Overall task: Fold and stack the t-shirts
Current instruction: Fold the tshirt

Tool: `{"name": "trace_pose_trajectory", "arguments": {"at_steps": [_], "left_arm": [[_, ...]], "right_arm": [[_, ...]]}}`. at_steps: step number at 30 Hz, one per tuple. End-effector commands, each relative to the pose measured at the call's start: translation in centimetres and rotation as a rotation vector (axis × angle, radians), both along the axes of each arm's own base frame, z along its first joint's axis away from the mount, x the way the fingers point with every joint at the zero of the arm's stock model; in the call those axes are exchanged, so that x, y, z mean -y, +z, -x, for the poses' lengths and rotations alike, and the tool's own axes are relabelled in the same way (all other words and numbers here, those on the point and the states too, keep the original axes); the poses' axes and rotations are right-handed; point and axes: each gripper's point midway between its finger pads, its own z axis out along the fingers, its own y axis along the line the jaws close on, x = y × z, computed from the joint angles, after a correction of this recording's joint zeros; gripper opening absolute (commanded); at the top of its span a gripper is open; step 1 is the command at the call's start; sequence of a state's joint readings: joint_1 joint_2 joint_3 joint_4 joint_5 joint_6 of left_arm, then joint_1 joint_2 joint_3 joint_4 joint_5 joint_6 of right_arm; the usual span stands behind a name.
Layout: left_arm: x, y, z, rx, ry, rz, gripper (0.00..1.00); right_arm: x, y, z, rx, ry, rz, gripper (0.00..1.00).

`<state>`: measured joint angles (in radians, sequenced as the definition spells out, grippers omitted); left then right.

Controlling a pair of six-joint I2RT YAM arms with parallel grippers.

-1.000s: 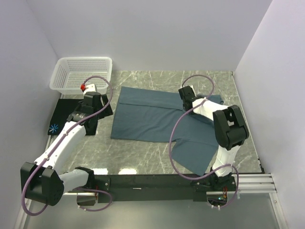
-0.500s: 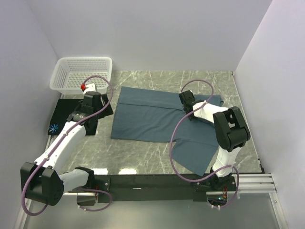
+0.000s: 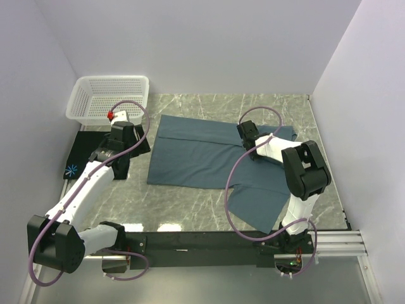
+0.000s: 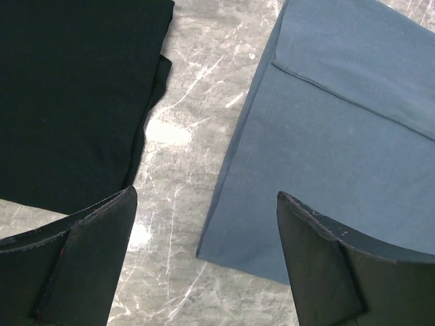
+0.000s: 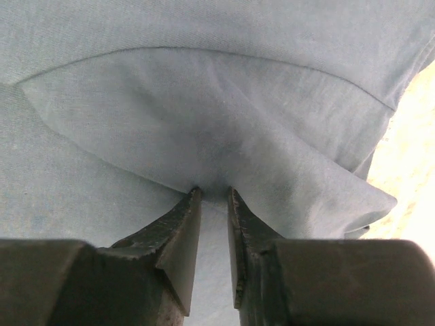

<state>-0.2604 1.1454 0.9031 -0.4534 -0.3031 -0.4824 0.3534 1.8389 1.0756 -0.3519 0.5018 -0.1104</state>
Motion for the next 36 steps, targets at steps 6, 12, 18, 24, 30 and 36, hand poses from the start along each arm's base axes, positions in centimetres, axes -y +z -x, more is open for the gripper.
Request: {"name": "trace_pose_trajectory", "arguments": {"at_steps": [6, 12, 18, 24, 30, 36], "left_arm": [[0.1, 0.2, -0.2, 0.021, -0.018, -0.006, 0.89], [0.1, 0.2, -0.2, 0.023, -0.017, -0.006, 0.89], [0.1, 0.1, -0.3, 0.018, -0.02, -0.009, 0.88], [0.1, 0.2, -0.3, 0.021, -0.02, -0.01, 0.89], [0.0, 0.8, -0.1, 0.041, -0.016, -0.008, 0.89], [0.3, 1.8, 0.1, 0.073, -0.034, 0.015, 0.89]], "right_arm": [[-0.4, 0.7, -1.6, 0.027, 0.02, 0.015, 0.15], [0.2, 0.5, -2.2, 0.038, 0.01, 0.048, 0.0], [2.0, 1.7, -3.5, 0.093, -0.067, 0.067, 0.0], [4.8, 4.2, -5.4, 0.182, -0.254, -0.032, 0.01], [6.7, 8.4, -3.1, 0.333, -0.476, -0.355, 0.25], [7.6, 9.4, 1.0, 0.433, -0.648, -0.794, 0.54]]}}
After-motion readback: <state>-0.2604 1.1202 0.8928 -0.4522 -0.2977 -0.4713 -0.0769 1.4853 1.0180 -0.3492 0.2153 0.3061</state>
